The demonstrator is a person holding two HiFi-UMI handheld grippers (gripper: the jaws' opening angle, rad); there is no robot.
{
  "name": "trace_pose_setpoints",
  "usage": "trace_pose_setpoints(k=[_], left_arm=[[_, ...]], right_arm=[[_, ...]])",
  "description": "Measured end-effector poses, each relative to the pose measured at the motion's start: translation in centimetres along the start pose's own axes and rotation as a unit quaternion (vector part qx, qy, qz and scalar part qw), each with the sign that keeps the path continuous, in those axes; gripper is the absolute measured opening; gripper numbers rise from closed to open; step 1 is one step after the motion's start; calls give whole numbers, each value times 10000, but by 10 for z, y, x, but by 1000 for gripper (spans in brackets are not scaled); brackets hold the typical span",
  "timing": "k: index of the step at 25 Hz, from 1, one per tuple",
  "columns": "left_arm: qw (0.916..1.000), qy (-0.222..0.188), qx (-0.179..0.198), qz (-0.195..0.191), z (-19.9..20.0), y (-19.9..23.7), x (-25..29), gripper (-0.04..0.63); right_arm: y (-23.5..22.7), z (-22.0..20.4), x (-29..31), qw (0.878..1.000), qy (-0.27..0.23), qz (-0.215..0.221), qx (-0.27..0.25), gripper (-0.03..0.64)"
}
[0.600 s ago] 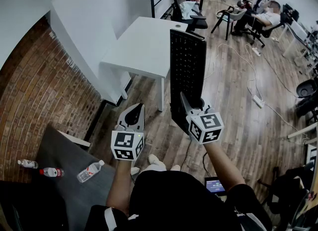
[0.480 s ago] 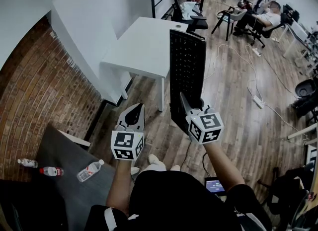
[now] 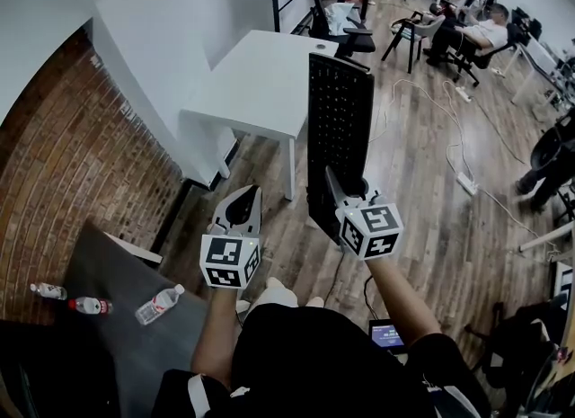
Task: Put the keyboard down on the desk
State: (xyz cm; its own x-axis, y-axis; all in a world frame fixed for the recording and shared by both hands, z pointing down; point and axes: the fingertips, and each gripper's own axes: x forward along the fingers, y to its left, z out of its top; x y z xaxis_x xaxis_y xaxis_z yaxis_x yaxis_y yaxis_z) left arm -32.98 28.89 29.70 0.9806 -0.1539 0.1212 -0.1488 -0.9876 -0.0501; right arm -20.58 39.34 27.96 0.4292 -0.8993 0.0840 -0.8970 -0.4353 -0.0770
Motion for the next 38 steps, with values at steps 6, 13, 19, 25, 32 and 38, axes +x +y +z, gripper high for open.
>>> trace_pose_setpoints(k=[6,13,19,25,32,38], left_arm=[[9999,-18,24,-169,1,-18,9,14],[9992,-39,67,-381,5,-47,33,14],[9986,-31,60,-528,6,-53,61,14],[9978,10,64,-658,8,-51,102,14],[9970,49,59,-771,11,-43,157,14],[9963,63,25,-856,13,-20,206,14]], right_arm=[[-20,-4,-16,9998,21,-181,16,95],[-59,-4,-35,9990,19,-450,48,95],[-79,-3,-27,9986,22,-523,41,95],[-106,-6,-6,9980,101,-613,90,95],[-145,-5,28,9969,149,-746,179,95],[-169,-3,73,9962,201,-820,220,95]])
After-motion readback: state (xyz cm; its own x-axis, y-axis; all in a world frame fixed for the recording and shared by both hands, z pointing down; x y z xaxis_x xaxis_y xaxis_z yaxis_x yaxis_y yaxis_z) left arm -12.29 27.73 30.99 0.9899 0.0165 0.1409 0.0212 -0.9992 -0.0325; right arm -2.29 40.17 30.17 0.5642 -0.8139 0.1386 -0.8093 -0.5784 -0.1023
